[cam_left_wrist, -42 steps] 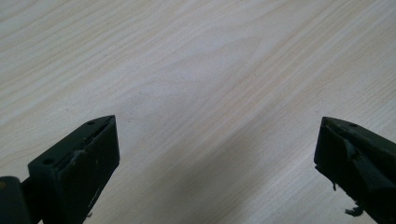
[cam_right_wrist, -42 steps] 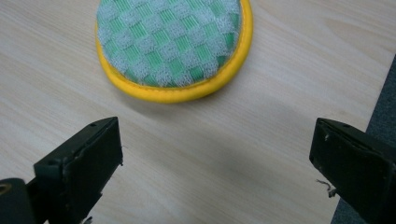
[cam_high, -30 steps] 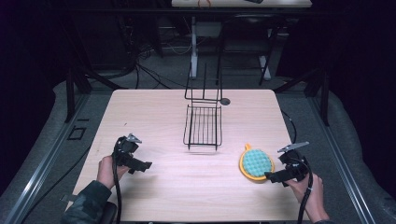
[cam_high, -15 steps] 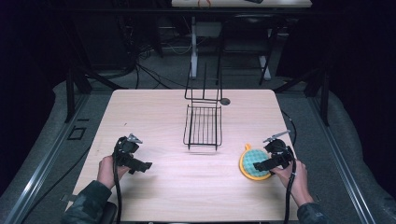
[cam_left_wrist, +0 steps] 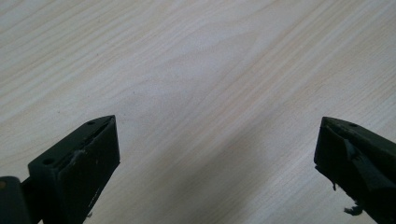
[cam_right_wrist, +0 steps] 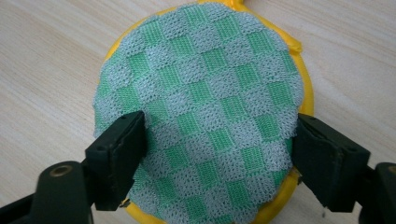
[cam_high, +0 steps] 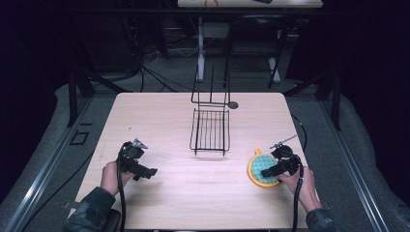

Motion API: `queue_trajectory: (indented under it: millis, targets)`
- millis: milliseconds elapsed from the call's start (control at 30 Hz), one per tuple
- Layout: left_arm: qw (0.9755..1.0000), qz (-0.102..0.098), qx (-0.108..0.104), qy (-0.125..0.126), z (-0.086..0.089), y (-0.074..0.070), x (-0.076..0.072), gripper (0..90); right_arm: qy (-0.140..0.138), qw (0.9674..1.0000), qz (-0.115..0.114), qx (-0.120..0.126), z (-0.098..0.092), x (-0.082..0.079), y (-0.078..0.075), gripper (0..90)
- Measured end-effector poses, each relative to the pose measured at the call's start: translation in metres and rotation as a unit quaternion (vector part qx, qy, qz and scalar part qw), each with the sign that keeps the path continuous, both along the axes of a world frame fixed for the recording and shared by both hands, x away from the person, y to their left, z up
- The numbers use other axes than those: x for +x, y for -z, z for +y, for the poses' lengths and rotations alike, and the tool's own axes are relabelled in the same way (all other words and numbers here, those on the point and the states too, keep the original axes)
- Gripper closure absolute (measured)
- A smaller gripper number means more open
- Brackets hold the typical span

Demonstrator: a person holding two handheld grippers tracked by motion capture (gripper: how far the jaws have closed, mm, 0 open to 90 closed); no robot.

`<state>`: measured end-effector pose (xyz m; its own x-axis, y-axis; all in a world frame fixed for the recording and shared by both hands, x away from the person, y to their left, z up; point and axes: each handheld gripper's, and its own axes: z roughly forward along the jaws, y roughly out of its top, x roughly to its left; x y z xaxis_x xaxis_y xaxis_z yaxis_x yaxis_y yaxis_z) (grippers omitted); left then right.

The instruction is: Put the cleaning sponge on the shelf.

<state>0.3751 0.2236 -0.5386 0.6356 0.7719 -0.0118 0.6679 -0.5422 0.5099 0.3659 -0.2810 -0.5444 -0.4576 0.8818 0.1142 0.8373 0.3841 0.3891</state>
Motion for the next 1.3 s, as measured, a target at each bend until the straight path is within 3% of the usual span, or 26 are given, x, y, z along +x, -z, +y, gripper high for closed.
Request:
queue_trajectory:
  millis: [200,600,833,1000,1300]
  targets:
    - [1.0,0.001,0.001,0.001,0.0,0.0,0.0,0.8,0.006,1.0,-0.002,-0.004,0.001,-0.003,0.0,30.7]
    - [1.0,-0.003,0.006,-0.001,-0.001,0.0,-0.001,2.2,0.023,0.9996,-0.014,0.004,0.001,-0.009,-0.001,58.1]
    - [1.0,0.0,0.005,0.002,-0.001,0.0,-0.001,2.4,0.03,0.9988,-0.039,0.001,0.001,-0.014,-0.003,73.9]
    - [1.0,-0.001,0.004,0.002,-0.001,0.0,-0.001,2.5,0.034,0.9978,-0.058,-0.001,-0.001,-0.017,-0.006,80.2]
    - [1.0,-0.001,0.004,0.003,-0.001,-0.001,-0.001,2.6,0.047,0.9954,-0.082,0.017,-0.007,-0.022,-0.016,83.0]
